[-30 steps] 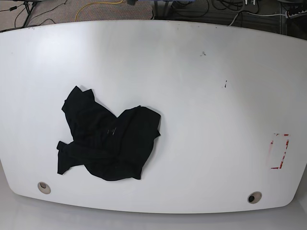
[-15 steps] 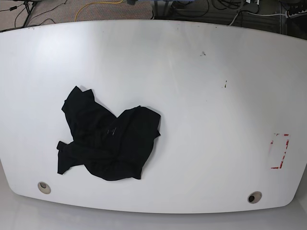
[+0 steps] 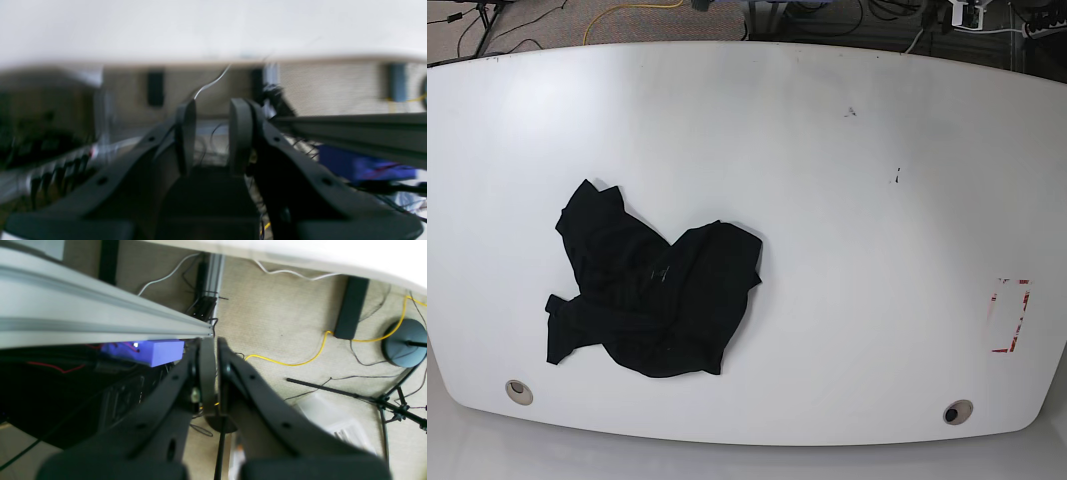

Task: Layout the t-shirt on the table in an organized manner, then fold the t-shirt properly
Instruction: 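Lower the right gripper onto the crumpled black t-shirt and grasp it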

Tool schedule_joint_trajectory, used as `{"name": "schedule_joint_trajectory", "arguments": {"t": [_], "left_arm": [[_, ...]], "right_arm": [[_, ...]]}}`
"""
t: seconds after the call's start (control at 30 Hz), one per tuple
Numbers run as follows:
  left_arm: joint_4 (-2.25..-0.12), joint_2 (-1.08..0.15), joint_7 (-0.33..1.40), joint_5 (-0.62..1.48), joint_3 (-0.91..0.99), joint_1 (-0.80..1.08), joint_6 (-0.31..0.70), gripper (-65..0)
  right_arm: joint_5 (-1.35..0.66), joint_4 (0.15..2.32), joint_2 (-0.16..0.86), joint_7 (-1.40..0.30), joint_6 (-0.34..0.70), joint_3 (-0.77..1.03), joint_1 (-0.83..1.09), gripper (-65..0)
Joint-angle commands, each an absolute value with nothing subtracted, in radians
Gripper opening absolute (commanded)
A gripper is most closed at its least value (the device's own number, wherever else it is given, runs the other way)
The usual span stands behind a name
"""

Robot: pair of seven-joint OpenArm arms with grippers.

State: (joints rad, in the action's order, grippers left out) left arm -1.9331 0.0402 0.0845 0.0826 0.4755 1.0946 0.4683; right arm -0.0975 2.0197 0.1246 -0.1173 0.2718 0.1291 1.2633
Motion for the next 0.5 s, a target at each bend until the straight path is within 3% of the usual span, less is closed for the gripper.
{"name": "schedule_joint_trajectory", "arguments": {"t": [0.0,0.27,0.37,0.47], "left_arm": [[-1.977,0.042,0.070,0.088,0.486,1.109,0.493,-49.3],[-1.995,0.039,0.071,0.081,0.489,0.989,0.512,-48.3],[-1.998,0.036,0.071,0.081,0.489,0.954,0.512,-41.8],[-1.998,0.035,0.071,0.081,0.489,0.908,0.512,-30.7]], "right_arm": [[-0.101,2.034,0.127,-0.045,0.269,0.131,1.267,-64.2],[-0.101,2.032,0.127,0.047,0.265,0.151,1.156,-64.2],[-0.101,2.032,0.127,0.047,0.266,0.165,1.112,-64.2],[-0.101,2.032,0.127,0.045,0.266,0.170,1.063,-64.2]]}}
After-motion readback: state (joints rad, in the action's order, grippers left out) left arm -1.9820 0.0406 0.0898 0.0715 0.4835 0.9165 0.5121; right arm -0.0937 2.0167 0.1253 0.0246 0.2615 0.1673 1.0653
